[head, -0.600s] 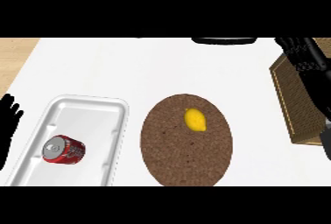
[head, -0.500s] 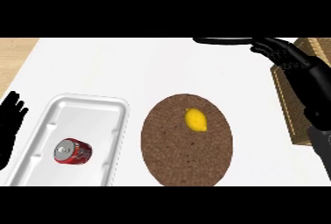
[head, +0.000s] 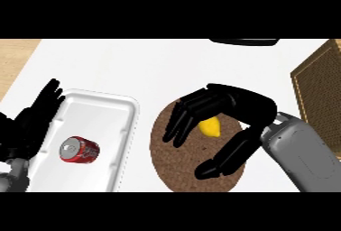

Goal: Pick the lemon from the placemat and place it in the basket

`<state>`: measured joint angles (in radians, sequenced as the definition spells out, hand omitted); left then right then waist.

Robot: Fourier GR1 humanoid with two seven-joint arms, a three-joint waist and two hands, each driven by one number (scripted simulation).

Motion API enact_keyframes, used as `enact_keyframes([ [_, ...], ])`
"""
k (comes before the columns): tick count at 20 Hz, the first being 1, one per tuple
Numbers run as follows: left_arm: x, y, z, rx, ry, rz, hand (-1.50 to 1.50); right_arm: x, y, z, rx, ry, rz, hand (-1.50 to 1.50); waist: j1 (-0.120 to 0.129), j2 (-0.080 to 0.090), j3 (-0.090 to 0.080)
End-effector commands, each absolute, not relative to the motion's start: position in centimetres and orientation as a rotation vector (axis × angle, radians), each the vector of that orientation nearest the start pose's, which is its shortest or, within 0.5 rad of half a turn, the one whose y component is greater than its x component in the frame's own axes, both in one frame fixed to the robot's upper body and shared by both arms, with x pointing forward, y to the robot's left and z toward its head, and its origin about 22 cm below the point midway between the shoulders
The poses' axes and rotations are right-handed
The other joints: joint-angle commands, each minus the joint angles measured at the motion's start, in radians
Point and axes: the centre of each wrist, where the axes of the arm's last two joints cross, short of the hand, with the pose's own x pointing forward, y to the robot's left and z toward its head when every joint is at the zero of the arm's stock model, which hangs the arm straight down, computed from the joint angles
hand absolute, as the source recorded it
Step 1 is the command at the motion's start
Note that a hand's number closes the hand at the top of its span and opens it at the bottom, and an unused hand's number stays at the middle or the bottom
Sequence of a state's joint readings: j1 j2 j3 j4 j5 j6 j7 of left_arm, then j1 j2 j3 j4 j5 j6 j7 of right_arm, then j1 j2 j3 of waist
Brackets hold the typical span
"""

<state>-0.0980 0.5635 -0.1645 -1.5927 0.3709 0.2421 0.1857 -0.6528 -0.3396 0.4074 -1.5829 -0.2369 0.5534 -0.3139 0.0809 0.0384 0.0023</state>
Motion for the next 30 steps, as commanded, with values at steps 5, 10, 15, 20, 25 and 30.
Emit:
enact_keyframes([
  [5, 29.0, 28.7, 5.1, 0.171, -1.378, -0.078, 0.0, 29.2, -6.4, 12.5, 0.994, -2.05, 1.394, -1.5, -0.081, -0.037, -0.002],
  [10, 27.7, 31.5, 2.5, 0.209, -1.368, -0.058, 0.0, 30.0, -7.3, 19.2, 0.72, -1.89, 1.638, -1.5, -0.089, -0.043, -0.005],
  [15, 28.3, 31.6, 3.6, 0.206, -1.369, -0.06, 0.0, 30.6, -7.8, 25.6, 0.058, -1.952, 1.871, -1.5, -0.087, -0.051, -0.005],
  [20, 28.8, 32.2, 4.4, 0.166, -1.379, -0.087, 0.0, 33.3, -7.6, 31.2, -0.155, -1.831, 1.86, -1.5, -0.065, -0.039, -0.005],
  [25, 28.5, 31.5, 3.8, 0.192, -1.381, -0.083, 0.0, 34.8, -8.3, 33.3, -0.102, -1.516, 2.082, -1.5, -0.066, -0.04, -0.004],
  [30, 28.9, 31.5, 3.3, 0.169, -1.383, -0.063, 0.0, 36.5, -12.2, 34.4, 0.009, -1.454, 2.102, -1.5, -0.074, -0.038, -0.003],
])
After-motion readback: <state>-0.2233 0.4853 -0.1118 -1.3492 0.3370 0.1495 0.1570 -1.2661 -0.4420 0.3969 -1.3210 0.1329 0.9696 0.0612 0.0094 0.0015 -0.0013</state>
